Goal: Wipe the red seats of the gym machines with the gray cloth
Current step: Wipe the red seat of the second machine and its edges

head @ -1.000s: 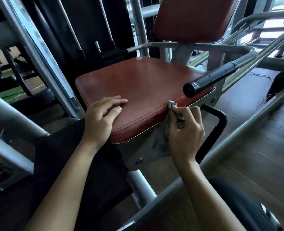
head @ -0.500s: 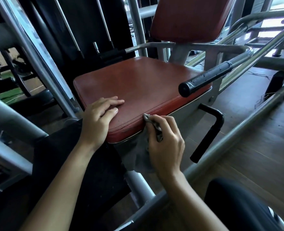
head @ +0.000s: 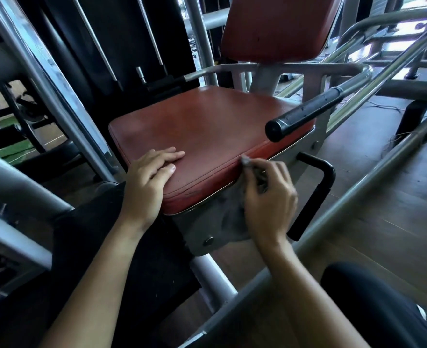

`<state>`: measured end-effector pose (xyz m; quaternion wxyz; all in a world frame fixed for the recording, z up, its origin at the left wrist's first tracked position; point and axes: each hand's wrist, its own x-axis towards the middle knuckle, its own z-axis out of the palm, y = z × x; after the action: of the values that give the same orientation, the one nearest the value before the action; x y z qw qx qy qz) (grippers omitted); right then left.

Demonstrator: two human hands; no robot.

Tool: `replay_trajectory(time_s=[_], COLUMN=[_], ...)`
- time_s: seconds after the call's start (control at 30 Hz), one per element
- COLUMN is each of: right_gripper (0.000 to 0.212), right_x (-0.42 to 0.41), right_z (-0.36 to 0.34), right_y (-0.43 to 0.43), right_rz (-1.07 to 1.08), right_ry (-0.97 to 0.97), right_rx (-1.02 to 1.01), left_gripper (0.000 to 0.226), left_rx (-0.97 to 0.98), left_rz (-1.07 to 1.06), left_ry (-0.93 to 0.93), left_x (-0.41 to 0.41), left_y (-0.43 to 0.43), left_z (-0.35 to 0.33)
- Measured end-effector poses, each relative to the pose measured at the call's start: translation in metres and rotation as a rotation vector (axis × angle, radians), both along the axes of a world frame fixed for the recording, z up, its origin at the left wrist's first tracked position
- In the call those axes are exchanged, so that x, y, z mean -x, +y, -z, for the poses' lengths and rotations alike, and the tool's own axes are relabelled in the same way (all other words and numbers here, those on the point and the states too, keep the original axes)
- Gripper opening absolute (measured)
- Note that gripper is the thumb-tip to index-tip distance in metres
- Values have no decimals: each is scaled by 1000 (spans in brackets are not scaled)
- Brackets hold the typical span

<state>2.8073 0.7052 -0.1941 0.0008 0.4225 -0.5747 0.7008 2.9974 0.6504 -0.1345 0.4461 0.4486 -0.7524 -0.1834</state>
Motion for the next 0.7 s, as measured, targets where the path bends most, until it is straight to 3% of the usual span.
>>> replay_trajectory(time_s=[0.1,0.2,0.3,0.47,0.63,0.7], right_gripper=[11,10,10,8,9,6], right_x=[-10,-54,-48,-28,-50,-23], right_z=[-3,-1,4,-2,7,4], right_y=[-3,19,23,4,23,10], right_rz=[83,-78,-154,48,-165,-93], right_ry=[-77,126,281,-57,248,161], right_rx=[9,76,82,52,88,64], left_gripper=[34,32,31,34,35,35], left_rx=[20,22,26,7,10,11], left_rz=[-3,-10,-5,1,-6,-6], left_ry=[36,43,11,64,36,47], left_x=[3,4,4,5,2,2], left_y=[2,2,6,6,4,3], left_z=[1,0,-1,-1,1,1])
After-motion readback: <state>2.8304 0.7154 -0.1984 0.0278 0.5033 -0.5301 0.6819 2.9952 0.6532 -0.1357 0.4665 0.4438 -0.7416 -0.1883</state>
